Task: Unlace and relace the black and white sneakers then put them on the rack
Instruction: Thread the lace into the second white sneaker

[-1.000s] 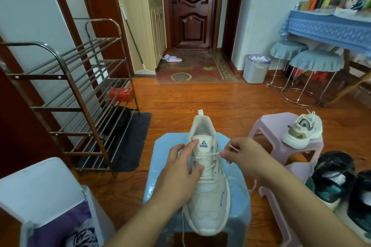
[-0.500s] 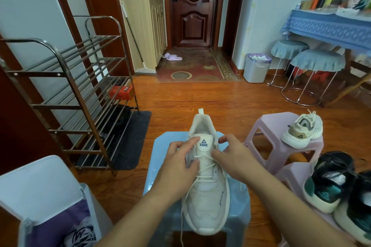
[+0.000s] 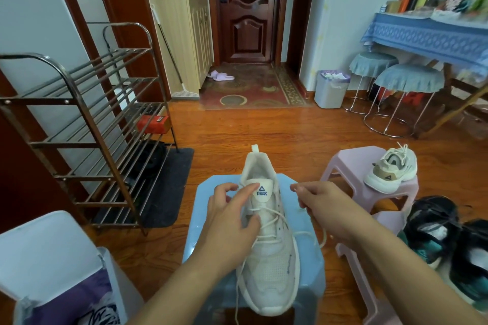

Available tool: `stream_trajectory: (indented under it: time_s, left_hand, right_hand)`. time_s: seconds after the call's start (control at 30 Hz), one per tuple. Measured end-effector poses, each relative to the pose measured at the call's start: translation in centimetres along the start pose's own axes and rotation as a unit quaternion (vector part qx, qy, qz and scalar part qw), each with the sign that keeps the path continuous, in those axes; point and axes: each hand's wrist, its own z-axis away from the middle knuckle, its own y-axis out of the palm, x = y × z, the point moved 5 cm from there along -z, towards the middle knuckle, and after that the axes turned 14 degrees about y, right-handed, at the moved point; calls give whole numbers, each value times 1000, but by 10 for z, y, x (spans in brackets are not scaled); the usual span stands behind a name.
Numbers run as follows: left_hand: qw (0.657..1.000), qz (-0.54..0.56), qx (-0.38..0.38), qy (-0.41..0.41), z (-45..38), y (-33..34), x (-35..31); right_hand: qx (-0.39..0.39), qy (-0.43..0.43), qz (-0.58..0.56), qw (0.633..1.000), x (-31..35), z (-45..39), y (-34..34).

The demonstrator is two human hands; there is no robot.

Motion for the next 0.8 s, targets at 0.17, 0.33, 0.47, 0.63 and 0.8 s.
stream_trajectory:
  time_s: [0.17, 0.33, 0.47, 0.63, 0.8]
  left_hand:
    - [998, -51, -10, 43, -18, 5, -14]
    - [998, -59, -6, 28, -34, 8, -17]
    - [999, -49, 1, 9, -42, 7, -18]
    - [998, -61, -9, 10, -43, 9, -19]
    - [998, -55, -9, 21, -42, 11, -21]
  right_hand:
    - [-30, -44, -38, 998, 2, 3, -10]
    - [-18, -34, -34, 999, -1, -2, 3]
    - [-77, -42, -4, 996, -2, -10, 10]
    - [-72, -43, -28, 996, 1, -16, 12]
    - [-85, -38, -12, 996, 0, -19, 16]
